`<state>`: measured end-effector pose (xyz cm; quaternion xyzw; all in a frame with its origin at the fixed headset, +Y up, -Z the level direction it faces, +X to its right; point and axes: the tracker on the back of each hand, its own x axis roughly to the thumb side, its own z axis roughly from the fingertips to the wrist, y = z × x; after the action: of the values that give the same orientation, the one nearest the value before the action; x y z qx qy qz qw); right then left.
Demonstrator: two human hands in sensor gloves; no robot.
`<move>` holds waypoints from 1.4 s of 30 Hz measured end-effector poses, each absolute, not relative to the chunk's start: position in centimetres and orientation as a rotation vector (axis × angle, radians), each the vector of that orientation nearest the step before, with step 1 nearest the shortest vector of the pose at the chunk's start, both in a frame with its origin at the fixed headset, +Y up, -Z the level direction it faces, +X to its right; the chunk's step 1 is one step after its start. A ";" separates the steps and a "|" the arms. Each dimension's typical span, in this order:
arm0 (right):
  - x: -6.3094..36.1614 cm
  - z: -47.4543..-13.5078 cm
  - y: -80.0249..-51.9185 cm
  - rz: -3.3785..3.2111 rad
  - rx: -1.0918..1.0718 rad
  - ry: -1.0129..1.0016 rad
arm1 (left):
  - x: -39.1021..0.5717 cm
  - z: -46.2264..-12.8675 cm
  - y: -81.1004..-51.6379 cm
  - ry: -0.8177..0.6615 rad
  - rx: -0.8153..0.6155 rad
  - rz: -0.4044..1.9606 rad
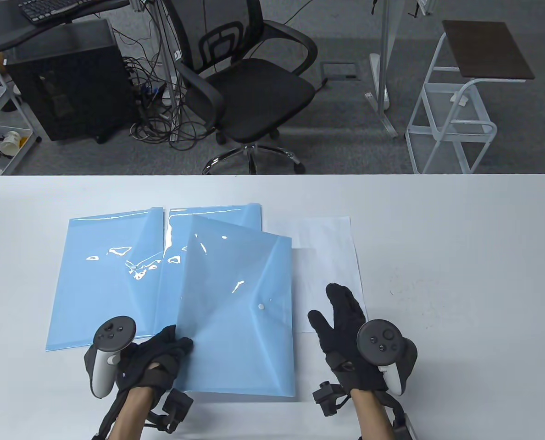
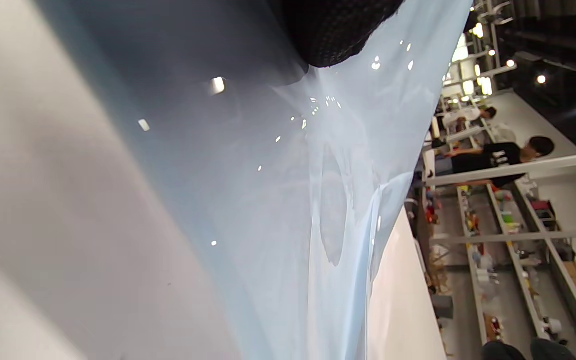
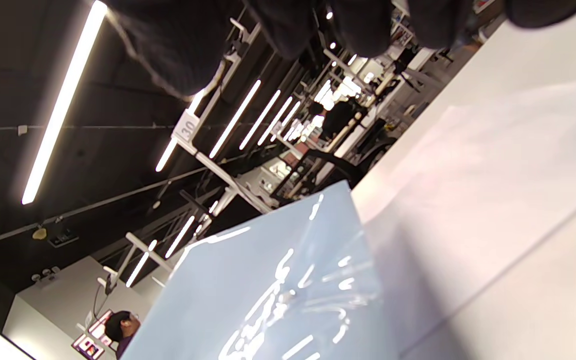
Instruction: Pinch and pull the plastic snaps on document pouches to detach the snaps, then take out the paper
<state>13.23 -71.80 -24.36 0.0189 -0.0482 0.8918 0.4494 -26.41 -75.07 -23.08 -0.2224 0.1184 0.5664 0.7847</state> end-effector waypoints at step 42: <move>-1.8 -28.5 -75.8 3.040 0.388 0.530 | -25.6 -23.0 -77.5 0.332 -0.481 0.929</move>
<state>-1.81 -75.77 -28.54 0.1247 0.1704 0.9773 0.0156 -25.55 -77.45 -22.97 -0.2286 0.1580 0.4414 0.8532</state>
